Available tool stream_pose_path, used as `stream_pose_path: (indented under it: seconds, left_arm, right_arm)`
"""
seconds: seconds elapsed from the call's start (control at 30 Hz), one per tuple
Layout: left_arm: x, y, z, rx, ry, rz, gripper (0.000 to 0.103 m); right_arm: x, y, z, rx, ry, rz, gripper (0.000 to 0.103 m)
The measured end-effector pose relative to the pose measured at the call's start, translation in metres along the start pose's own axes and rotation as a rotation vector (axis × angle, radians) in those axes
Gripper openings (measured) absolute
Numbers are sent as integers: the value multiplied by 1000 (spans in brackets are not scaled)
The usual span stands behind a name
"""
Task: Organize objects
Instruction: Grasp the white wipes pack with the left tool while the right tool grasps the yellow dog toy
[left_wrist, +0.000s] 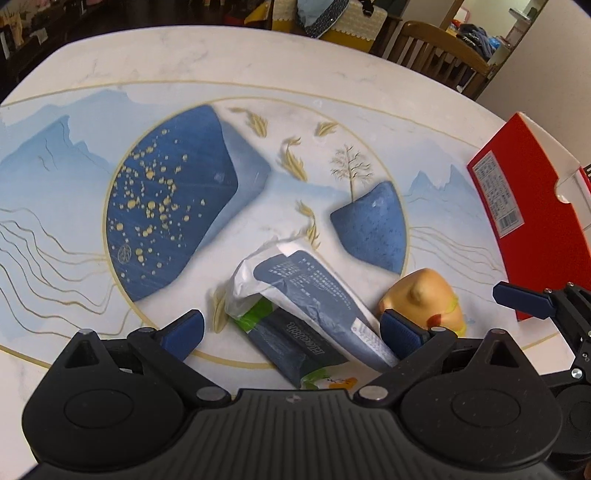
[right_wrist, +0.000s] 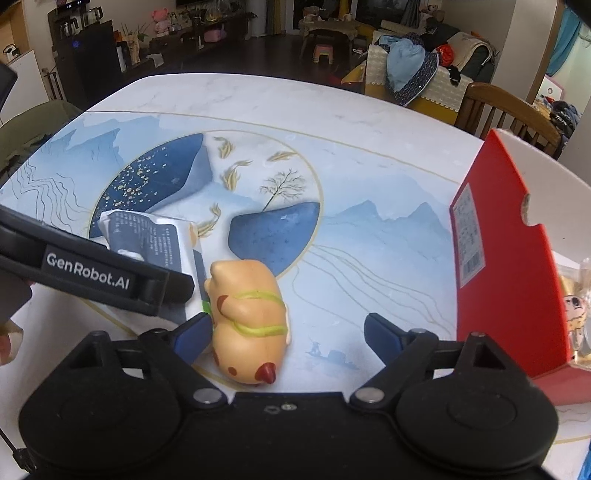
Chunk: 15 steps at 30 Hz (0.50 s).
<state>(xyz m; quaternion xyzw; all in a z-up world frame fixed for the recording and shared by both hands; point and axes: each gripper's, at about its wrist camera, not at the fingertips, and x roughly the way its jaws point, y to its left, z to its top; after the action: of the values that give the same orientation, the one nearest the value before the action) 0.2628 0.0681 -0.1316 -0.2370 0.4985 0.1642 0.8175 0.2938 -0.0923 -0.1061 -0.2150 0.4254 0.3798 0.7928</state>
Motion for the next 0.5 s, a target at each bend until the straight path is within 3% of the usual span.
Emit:
stream_pose_path:
  seconds: [0.23, 0.4, 0.5]
  left_arm:
    - [2, -2, -4, 63, -34, 7, 102]
    - [-1, 0, -11, 94, -62, 2, 102]
    - [-3, 0, -15, 116, -82, -3, 95]
  right_arm:
    - [12, 2, 0, -7, 6, 35, 78]
    - [14, 6, -2, -19, 3, 65, 65]
    - [17, 9, -3, -31, 17, 58, 53]
